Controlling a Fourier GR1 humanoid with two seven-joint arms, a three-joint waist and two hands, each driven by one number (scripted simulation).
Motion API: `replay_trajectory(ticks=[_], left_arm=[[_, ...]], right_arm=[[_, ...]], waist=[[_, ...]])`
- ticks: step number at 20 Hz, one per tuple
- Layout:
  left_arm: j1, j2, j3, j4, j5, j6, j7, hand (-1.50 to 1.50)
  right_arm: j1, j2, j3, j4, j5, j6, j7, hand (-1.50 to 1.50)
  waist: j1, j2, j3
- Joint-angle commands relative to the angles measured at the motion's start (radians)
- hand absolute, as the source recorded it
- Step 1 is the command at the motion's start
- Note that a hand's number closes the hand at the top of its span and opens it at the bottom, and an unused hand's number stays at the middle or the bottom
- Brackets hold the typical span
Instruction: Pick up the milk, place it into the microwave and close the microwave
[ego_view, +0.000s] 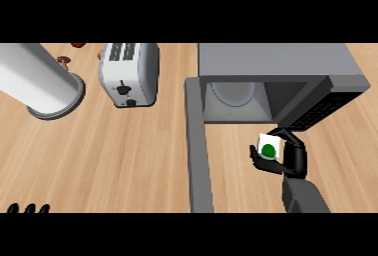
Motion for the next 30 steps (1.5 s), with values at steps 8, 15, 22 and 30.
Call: replay_trajectory(ticks=[8, 15, 22, 30], left_arm=[[0.074, -0.032, -0.068, -0.084, -0.041, 0.025, 0.001, -1.5], [0.063, -0.008, 0.018, -0.031, 0.036, -0.007, -0.007, -1.5], [0.031, -0.021, 0.01, 0.042, -0.007, -0.04, -0.058, -1.5], [0.025, -0.026, 0.064, 0.018, 0.02, -0.028, -0.039, -1.5]], right_arm=[[0.357, -0.017, 0.173, -0.667, -0.023, 0.117, 0.343, 1.5], [0.47, 0.027, 0.349, -0.877, -0.206, 0.114, 0.451, 1.5], [0.294, 0.028, 0.393, -0.794, -0.088, -0.088, 0.493, 1.5], [0.066, 0.028, 0.421, -0.608, -0.052, -0.199, 0.59, 1.5]], waist=[[-0.003, -0.001, 0.0], [0.005, 0.003, 0.001], [0.016, 0.006, 0.001], [0.019, 0.007, 0.001]])
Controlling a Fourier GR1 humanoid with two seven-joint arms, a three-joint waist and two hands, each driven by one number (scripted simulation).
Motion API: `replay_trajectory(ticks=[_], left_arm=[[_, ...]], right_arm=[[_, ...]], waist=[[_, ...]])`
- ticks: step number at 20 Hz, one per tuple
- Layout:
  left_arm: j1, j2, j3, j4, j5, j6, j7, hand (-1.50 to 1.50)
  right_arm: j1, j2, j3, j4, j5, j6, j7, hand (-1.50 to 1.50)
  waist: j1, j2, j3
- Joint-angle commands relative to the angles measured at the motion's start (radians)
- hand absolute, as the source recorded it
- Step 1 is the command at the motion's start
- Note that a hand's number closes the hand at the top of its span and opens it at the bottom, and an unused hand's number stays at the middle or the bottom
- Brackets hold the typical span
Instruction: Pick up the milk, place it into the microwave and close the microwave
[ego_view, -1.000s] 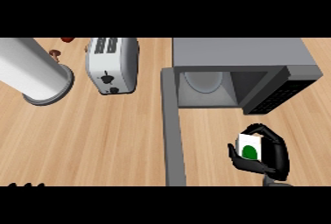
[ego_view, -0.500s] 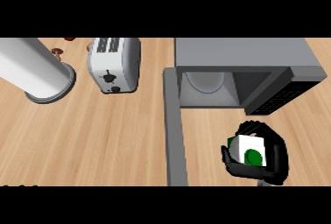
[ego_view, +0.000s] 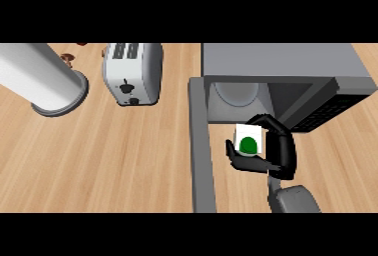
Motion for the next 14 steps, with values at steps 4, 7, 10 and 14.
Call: replay_trajectory(ticks=[4, 7, 10, 14], left_arm=[[-0.073, 0.013, 0.028, 0.028, 0.03, -0.002, 0.044, -1.5], [-0.047, -0.007, 0.019, -0.004, 0.005, 0.015, 0.051, -1.5], [-0.011, 0.011, 0.046, 0.008, 0.037, -0.034, 0.028, -1.5], [-0.06, 0.019, 0.069, 0.033, 0.052, -0.028, 0.051, -1.5]], right_arm=[[-0.187, 0.0, -0.032, 0.259, 0.04, -0.109, 0.017, 1.5], [-0.334, 0.0, -0.024, 0.407, -0.014, -0.185, 0.029, 1.5], [-0.369, 0.0, -0.104, 0.579, -0.082, -0.143, -0.114, 1.5], [-0.549, -0.001, -0.207, 0.779, -0.059, -0.131, -0.131, 1.5]], waist=[[-0.002, 0.003, 0.0], [0.007, 0.003, 0.0], [0.015, 0.006, 0.001], [0.017, 0.008, 0.001]])
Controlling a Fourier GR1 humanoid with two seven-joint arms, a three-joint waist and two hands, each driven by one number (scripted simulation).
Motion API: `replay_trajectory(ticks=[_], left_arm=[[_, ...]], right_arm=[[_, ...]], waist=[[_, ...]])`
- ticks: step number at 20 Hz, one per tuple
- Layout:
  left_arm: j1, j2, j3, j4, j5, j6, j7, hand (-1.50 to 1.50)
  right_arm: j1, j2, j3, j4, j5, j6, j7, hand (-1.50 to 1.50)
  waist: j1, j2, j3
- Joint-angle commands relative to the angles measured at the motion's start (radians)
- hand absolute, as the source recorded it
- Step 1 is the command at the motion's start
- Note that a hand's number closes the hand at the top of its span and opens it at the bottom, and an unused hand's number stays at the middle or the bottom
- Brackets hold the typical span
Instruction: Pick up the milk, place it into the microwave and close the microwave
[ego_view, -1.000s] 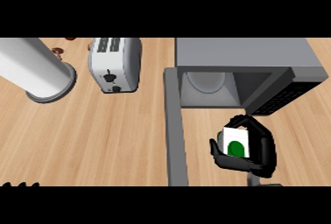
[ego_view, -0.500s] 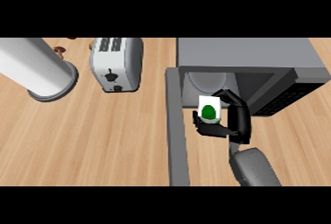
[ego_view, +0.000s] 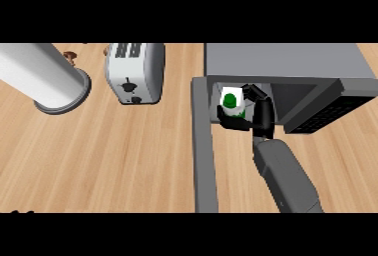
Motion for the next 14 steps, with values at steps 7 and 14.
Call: replay_trajectory(ticks=[7, 14], left_arm=[[-0.028, 0.006, 0.014, 0.008, 0.02, -0.019, 0.01, -1.5], [-0.031, 0.02, 0.002, 0.006, -0.002, -0.032, 0.027, -1.5]], right_arm=[[-0.243, -0.063, -0.114, 0.441, 0.047, -0.098, -0.126, 1.5], [-0.314, -0.127, -0.123, 0.565, 0.078, -0.112, -0.166, 1.5]], waist=[[0.04, 0.017, 0.001], [0.07, 0.031, 0.003]])
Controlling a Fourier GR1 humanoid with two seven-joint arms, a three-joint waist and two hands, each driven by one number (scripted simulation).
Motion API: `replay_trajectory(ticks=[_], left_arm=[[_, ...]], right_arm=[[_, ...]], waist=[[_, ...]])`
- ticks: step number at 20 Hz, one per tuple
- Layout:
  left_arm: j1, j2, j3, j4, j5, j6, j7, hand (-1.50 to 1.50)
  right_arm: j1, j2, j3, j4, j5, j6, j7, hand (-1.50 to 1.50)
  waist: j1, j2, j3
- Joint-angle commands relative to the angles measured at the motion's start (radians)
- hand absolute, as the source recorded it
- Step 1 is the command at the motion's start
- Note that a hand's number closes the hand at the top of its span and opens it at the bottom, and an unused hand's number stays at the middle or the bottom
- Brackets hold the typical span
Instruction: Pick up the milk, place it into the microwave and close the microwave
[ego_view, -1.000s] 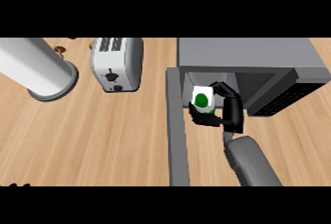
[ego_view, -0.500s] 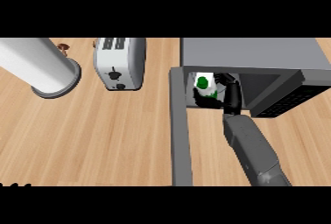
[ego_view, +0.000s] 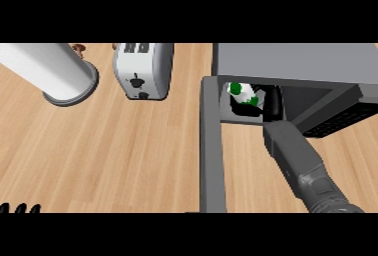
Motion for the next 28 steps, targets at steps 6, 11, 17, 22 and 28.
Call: replay_trajectory(ticks=[6, 11, 17, 22, 28], left_arm=[[-0.03, 0.01, -0.005, 0.01, 0.001, -0.019, 0.001, -1.5], [-0.055, 0.015, 0.006, 0.033, -0.003, -0.013, 0.008, -1.5], [-0.056, 0.027, 0.023, 0.045, 0.018, -0.026, 0.008, -1.5], [-0.08, 0.026, 0.012, 0.078, -0.004, -0.03, 0.002, -1.5], [-0.088, 0.032, 0.02, 0.071, 0.006, -0.034, 0.007, -1.5]], right_arm=[[-0.093, -0.09, 0.015, 0.112, 0.069, -0.097, -0.058, 1.5], [-0.116, -0.058, -0.013, 0.12, 0.055, -0.153, -0.094, 1.5], [-0.138, -0.09, -0.074, 0.094, 0.01, -0.138, -0.15, 1.5], [-0.184, -0.108, -0.06, 0.122, 0.054, -0.333, -0.126, 1.5], [-0.175, -0.093, -0.079, 0.128, 0.056, -0.418, -0.137, 1.5]], waist=[[0.032, 0.015, 0.001], [0.039, 0.022, 0.002], [0.055, 0.03, 0.004], [0.07, 0.036, 0.0], [0.074, 0.036, 0.003]])
